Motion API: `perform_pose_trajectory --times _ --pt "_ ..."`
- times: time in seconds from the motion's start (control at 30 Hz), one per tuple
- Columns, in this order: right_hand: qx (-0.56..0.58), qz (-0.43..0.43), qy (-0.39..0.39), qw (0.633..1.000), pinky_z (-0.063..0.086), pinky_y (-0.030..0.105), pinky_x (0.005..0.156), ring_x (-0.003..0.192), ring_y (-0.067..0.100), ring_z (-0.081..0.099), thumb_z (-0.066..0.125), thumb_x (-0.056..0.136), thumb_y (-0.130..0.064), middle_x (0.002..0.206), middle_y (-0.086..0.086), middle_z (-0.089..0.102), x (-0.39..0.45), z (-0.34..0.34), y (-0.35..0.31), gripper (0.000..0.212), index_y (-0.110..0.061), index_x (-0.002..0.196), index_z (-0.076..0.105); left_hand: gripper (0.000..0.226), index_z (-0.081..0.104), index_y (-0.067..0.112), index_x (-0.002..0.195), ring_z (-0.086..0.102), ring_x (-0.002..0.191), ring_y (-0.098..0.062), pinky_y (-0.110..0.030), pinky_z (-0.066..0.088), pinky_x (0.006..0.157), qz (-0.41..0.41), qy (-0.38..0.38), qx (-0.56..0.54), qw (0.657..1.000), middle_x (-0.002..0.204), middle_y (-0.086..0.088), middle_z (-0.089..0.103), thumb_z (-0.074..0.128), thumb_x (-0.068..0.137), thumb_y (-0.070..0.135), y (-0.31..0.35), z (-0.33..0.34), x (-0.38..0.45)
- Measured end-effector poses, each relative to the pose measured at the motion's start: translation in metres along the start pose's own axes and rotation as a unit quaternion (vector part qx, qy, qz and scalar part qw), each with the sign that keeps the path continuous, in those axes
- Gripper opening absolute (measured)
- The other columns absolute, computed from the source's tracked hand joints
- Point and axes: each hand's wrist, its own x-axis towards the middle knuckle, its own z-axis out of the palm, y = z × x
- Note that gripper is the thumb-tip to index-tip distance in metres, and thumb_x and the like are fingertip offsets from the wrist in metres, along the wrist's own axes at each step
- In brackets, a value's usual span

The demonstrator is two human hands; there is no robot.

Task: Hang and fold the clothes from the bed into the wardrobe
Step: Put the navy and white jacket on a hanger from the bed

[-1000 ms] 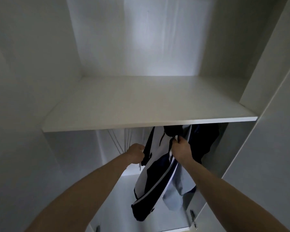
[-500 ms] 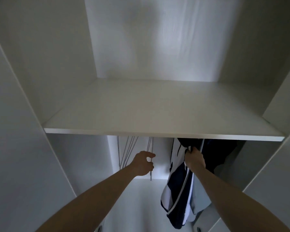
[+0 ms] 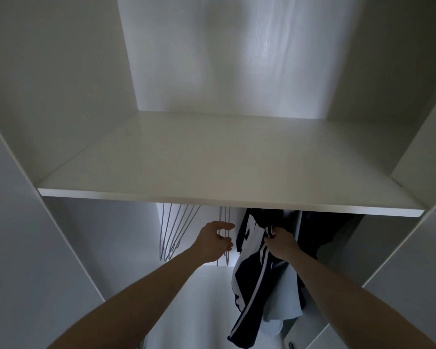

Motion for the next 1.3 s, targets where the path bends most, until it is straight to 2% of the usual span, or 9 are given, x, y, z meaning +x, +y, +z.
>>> perform_pose_trajectory --times 0.1,0.3,0.5,0.6,0.73,0.83,0.93,1.07,1.3 --pt "-0.002 0.005 0.006 1.0 0.049 0.028 0.08 0.103 0.03 0.066 0.058 0.1 -0.023 0.107 0.01 0.069 0.002 0.003 0.006 0.011 -0.013 0.099 0.062 0.038 0.068 0.01 0.126 0.074 0.09 -0.038 -0.043 0.063 0.085 0.008 -0.001 0.016 1.0 0.109 -0.015 0.07 0.065 0.093 -0.006 0.001 0.005 -0.004" --pt "0.084 0.002 0.087 0.993 0.047 0.029 0.08 0.098 0.024 0.062 0.071 0.092 -0.024 0.123 0.009 0.063 -0.012 0.013 0.01 0.044 -0.013 0.132 0.055 0.036 0.069 0.015 0.124 0.074 0.082 -0.026 -0.036 0.064 0.075 0.024 -0.007 0.012 1.0 0.099 -0.01 0.071 0.062 0.095 -0.005 -0.004 0.007 -0.025" --pt "0.141 -0.057 0.171 0.974 0.053 0.034 0.083 0.093 0.019 0.06 0.073 0.088 -0.011 0.127 0.004 0.052 -0.046 0.028 0.015 0.044 -0.016 0.128 0.054 0.036 0.072 0.029 0.118 0.075 0.083 -0.031 -0.044 0.064 0.075 0.03 0.001 0.023 0.999 0.087 -0.012 0.076 0.063 0.096 0.002 0.007 0.0 -0.03" --pt "0.195 -0.063 0.176 0.963 0.057 0.04 0.088 0.091 0.022 0.066 0.072 0.089 -0.006 0.122 0.007 0.058 -0.063 0.03 0.014 0.038 -0.026 0.117 0.055 0.036 0.072 0.024 0.12 0.075 0.076 -0.016 -0.029 0.062 0.071 0.039 -0.004 0.02 0.999 0.084 -0.009 0.074 0.063 0.096 -0.001 0.014 0.004 -0.035" --pt "0.231 -0.066 0.174 0.955 0.054 0.026 0.081 0.09 0.018 0.067 0.071 0.09 -0.001 0.113 0.004 0.063 -0.088 0.034 0.016 0.038 -0.03 0.11 0.056 0.035 0.072 0.02 0.123 0.073 0.07 -0.009 -0.016 0.056 0.067 0.04 -0.005 0.015 0.999 0.077 -0.006 0.074 0.063 0.096 0.0 0.016 0.009 -0.053" --pt "0.24 -0.069 0.161 0.955 0.051 0.014 0.071 0.076 0.009 0.067 0.07 0.092 -0.002 0.095 -0.004 0.066 -0.11 0.035 0.02 0.038 -0.036 0.102 0.057 0.035 0.072 0.017 0.123 0.074 0.076 -0.013 -0.024 0.061 0.071 0.034 -0.01 0.01 0.999 0.084 -0.011 0.074 0.062 0.097 -0.003 0.009 0.01 -0.074" --pt "0.266 -0.062 0.141 0.952 0.051 0.019 0.066 0.061 0.002 0.062 0.068 0.093 -0.001 0.077 -0.007 0.065 -0.135 0.035 0.022 0.036 -0.035 0.1 0.061 0.038 0.073 0.025 0.12 0.074 0.085 -0.017 -0.031 0.063 0.073 0.026 -0.024 0.024 0.999 0.099 -0.008 0.074 0.06 0.097 -0.003 -0.003 0.007 -0.1" --pt "0.276 -0.029 0.1 0.956 0.051 0.025 0.074 0.075 0.011 0.066 0.064 0.097 -0.002 0.099 0.005 0.069 -0.168 0.043 0.02 0.021 -0.019 0.109 0.065 0.041 0.074 0.035 0.113 0.074 0.084 -0.02 -0.035 0.064 0.07 0.011 -0.023 0.046 0.999 0.093 0.001 0.076 0.059 0.097 0.0 -0.02 -0.006 -0.137" --pt "0.294 0.061 0.099 0.949 0.044 0.012 0.049 0.061 0.007 0.064 0.056 0.099 0.001 0.106 0.006 0.069 -0.238 0.064 0.008 0.023 -0.016 0.112 0.066 0.033 0.074 0.032 0.098 0.076 0.074 -0.025 -0.027 0.058 0.062 0.024 -0.111 0.047 0.992 0.102 0.011 0.073 0.067 0.089 0.001 -0.033 -0.042 -0.182"
